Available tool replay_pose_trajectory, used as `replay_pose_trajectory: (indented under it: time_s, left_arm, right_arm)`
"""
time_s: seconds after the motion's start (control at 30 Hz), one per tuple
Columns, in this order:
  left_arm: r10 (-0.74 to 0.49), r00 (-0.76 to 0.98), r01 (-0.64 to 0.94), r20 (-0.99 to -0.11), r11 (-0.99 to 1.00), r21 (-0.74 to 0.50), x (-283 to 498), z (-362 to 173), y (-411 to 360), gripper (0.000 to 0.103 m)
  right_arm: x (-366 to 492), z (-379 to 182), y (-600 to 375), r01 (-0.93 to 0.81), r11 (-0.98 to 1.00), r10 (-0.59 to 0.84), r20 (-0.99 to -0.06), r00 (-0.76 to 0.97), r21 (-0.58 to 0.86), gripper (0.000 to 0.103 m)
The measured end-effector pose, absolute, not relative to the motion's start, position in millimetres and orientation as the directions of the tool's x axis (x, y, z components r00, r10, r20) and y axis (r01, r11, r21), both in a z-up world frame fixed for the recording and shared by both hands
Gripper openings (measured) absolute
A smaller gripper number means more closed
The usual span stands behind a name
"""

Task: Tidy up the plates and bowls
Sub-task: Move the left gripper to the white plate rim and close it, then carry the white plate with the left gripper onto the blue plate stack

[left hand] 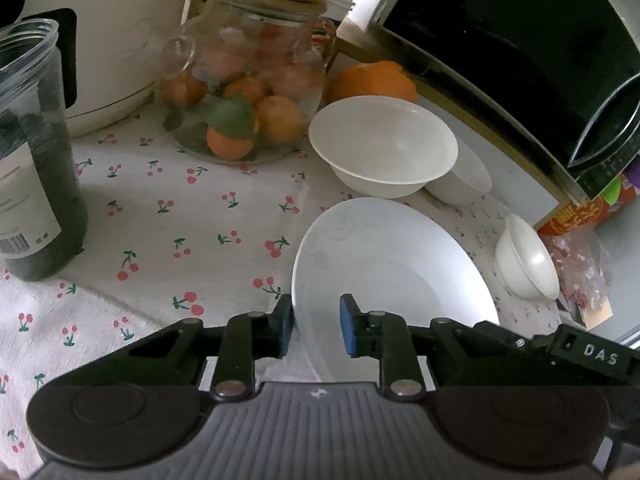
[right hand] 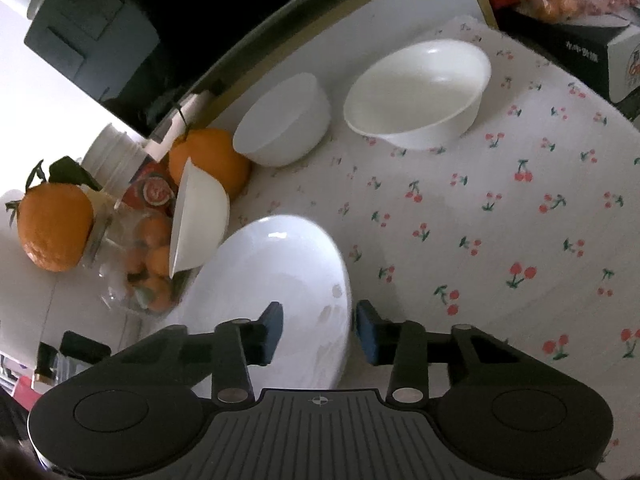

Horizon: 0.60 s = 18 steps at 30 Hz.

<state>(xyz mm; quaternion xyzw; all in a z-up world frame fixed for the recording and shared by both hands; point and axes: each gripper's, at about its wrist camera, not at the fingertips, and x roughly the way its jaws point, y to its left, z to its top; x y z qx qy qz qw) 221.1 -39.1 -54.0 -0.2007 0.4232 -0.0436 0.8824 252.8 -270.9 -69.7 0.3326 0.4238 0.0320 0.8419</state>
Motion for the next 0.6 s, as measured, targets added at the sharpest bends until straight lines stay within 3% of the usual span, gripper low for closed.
replay_pose_trajectory:
  time_s: [0.37, 0.6]
  left_arm:
    - [-0.236, 0.641, -0.113, -0.731, 0.912, -0.393, 213.0, -53.1, -34.2, 0.011]
    - [-0.250, 0.660, -0.104, -0.708, 0.903, -0.416, 208.4, -41.5, -31.3, 0.012]
  right_arm:
    - [250.5, -74.5, -265.9, 0.238, 0.793, 0.312, -0.710, 0.631, 0.560, 0.024]
    - [244.1, -57.6, -264.4, 0.211, 0.802, 0.302, -0.684, 0.664, 0.559, 0.022]
